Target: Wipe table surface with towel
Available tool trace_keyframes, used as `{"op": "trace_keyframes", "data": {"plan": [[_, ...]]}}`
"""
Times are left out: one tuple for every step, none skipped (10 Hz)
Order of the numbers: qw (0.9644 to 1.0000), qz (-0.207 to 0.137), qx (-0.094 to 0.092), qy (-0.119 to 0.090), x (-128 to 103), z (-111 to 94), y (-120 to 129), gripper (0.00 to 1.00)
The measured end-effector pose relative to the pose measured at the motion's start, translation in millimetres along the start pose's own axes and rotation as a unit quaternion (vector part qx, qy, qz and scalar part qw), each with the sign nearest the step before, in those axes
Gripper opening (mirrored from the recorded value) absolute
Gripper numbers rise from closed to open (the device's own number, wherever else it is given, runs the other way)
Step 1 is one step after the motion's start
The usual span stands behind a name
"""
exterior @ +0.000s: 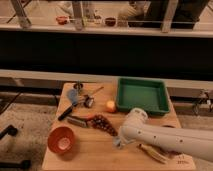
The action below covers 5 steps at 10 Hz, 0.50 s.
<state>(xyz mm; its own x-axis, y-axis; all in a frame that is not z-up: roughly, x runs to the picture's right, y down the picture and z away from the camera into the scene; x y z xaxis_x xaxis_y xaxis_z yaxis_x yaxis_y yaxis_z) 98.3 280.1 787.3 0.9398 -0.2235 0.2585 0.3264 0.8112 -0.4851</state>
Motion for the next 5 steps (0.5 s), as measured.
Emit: {"op": "trace_keyframes", "data": {"plan": [[1.0, -0.003, -0.001, -0.003, -4, 0, 5, 0.0], [1.0, -0.006, -0.002, -0.006, -7, -1, 9, 0.0], [0.9999, -0.011, -0.003, -0.01, -12, 0, 14, 0.0], [0.9998, -0.016, -0.004, -0.013, -17, 0, 17, 0.0], [0.9996, -0.022, -0.006, -0.016, -24, 0, 21, 0.0]]}}
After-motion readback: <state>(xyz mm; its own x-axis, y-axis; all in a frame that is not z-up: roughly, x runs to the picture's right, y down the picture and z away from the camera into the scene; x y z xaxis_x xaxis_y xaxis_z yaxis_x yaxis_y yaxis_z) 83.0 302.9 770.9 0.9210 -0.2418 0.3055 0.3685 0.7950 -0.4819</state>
